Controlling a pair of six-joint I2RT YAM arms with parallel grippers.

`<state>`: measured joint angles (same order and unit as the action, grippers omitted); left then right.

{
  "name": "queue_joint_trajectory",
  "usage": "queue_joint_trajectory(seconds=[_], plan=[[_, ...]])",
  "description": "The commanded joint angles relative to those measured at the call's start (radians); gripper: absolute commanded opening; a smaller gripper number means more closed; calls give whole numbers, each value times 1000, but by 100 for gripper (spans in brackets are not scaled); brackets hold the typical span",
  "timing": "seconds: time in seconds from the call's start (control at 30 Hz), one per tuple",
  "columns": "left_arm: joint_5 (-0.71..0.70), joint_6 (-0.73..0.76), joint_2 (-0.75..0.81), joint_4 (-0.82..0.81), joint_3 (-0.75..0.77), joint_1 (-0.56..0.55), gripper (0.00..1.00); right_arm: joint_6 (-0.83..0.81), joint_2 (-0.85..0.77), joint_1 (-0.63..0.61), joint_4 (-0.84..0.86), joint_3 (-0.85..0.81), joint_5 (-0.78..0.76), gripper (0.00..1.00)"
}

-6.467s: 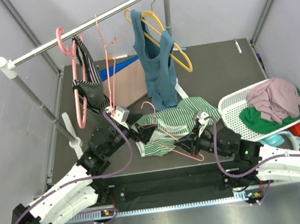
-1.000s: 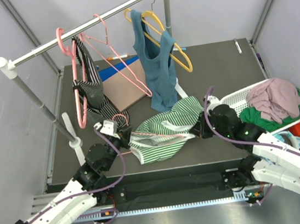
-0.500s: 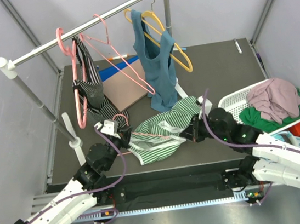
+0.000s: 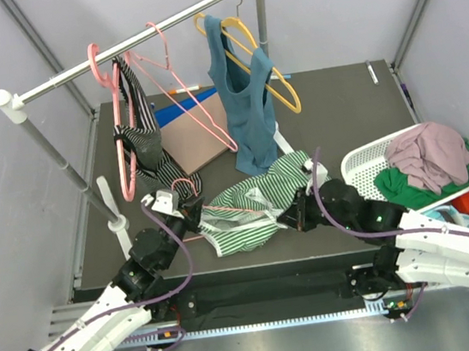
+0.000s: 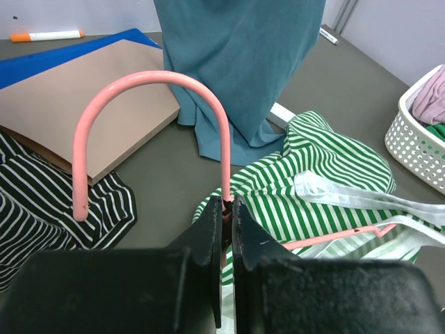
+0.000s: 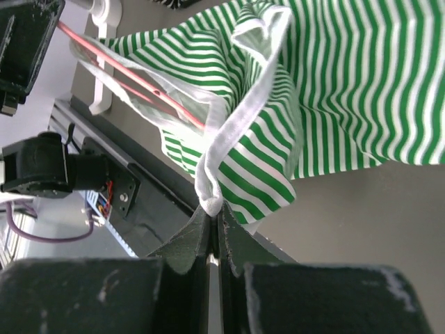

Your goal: Place the tank top on the hanger

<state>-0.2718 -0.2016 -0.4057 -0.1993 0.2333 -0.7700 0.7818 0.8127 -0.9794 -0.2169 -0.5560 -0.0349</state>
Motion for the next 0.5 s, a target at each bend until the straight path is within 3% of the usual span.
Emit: queue_joint_trajectory(seconds=[0.0, 0.2, 0.47], plan=[[-26, 8, 19, -25, -8, 5, 0, 39, -73, -16, -71, 16, -88, 0], [-29, 8, 18, -26, -9, 5, 0, 47, -119, -16, -137, 22, -132, 0], [-37, 10, 22, -23, -9, 5, 0, 39, -61, -25, -115, 24, -102, 0]])
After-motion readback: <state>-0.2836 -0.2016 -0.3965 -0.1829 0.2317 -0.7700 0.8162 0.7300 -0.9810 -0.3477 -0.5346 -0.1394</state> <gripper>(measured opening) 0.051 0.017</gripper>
